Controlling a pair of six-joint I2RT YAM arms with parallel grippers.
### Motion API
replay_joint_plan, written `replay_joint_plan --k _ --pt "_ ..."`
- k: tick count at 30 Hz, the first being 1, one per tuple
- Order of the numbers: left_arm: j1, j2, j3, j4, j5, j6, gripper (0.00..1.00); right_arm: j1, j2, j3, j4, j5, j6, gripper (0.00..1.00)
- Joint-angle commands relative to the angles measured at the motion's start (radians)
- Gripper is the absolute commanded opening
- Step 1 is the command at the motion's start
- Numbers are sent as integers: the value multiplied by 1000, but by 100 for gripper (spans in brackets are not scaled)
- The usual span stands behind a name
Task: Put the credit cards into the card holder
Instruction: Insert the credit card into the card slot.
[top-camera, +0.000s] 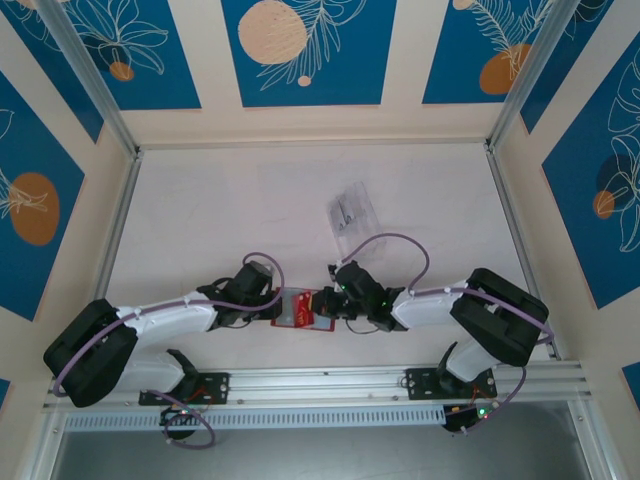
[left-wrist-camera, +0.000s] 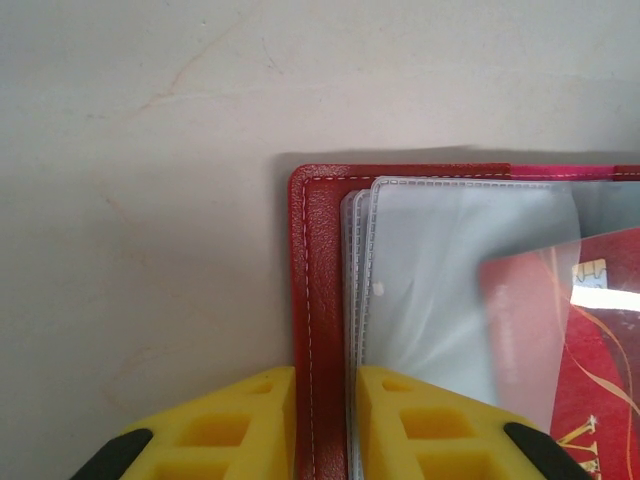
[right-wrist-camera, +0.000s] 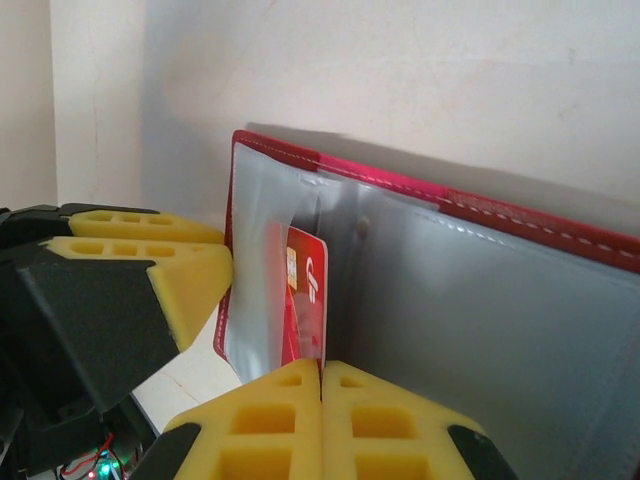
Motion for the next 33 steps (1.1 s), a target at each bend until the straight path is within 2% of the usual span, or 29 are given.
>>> replay_joint_plan --k 1,7,12,33 --pt "-16 19 -42 -118 -15 -1 22 -6 5 27 -64 56 -41 0" --pt "-15 12 -42 -127 -18 -1 22 11 -23 9 -83 156 -10 0" --pt "-15 21 -39 -126 -16 -1 22 48 31 17 -56 196 16 0" --pt "-15 29 -32 -115 -10 -5 22 99 200 85 69 125 81 0"
